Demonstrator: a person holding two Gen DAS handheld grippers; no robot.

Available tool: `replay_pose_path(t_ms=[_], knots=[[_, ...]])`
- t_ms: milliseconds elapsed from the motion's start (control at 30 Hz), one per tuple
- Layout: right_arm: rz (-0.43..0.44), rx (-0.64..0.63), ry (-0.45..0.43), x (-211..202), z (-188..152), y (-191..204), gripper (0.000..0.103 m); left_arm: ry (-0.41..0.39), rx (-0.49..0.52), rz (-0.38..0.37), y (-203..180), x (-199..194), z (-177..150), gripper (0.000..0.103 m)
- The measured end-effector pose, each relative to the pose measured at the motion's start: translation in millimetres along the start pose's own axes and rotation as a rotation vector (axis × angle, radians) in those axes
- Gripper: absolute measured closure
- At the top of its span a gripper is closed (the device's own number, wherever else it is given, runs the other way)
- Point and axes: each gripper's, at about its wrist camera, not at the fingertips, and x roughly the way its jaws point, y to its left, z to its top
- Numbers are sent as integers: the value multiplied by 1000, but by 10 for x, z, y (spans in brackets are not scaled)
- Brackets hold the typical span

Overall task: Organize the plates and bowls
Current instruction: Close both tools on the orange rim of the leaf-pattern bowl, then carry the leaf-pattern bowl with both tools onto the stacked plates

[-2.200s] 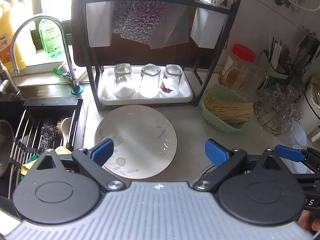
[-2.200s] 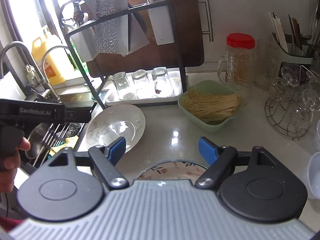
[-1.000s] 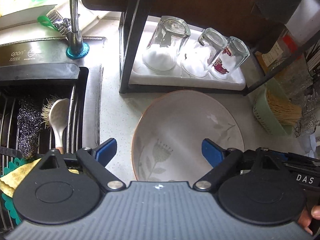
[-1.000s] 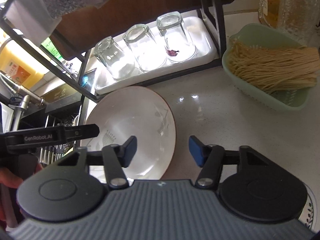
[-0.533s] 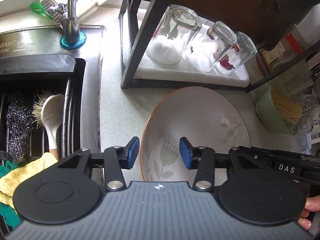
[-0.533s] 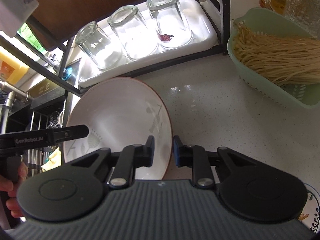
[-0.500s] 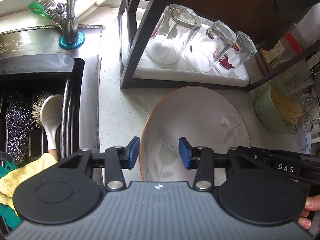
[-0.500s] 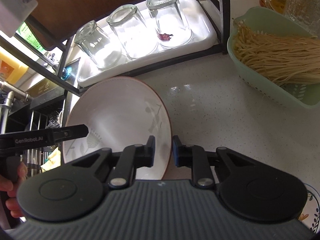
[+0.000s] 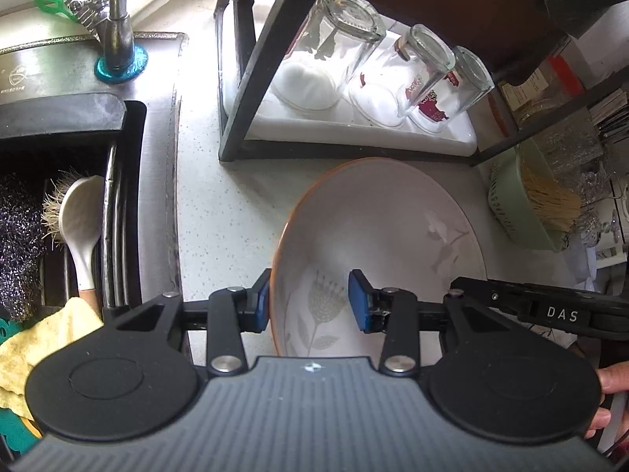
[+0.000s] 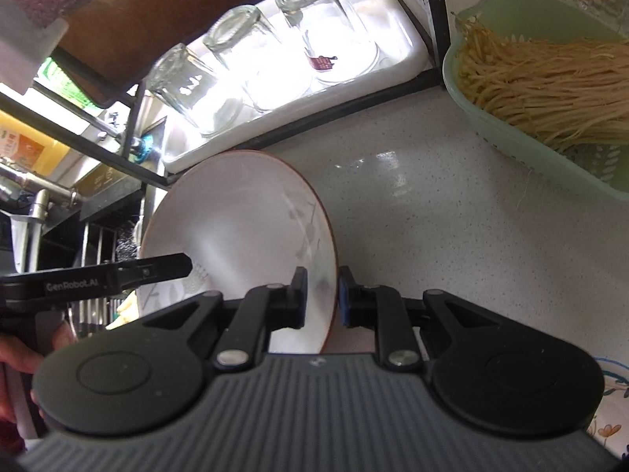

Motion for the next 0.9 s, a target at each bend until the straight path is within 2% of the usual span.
replay_pose_path(t_ms=[167,400,900], knots=[[14,-10,-14,-158,-61,-3,84,-33,-20,-17,-111,-234,-28,58],[55,47,-91,-563,-234,-78,84,-50,-10,-59,-344,-534,-117,58],[94,128,-155,-1325,-670,-406,84,-53,21,-103,-1020,-882,-415,58]])
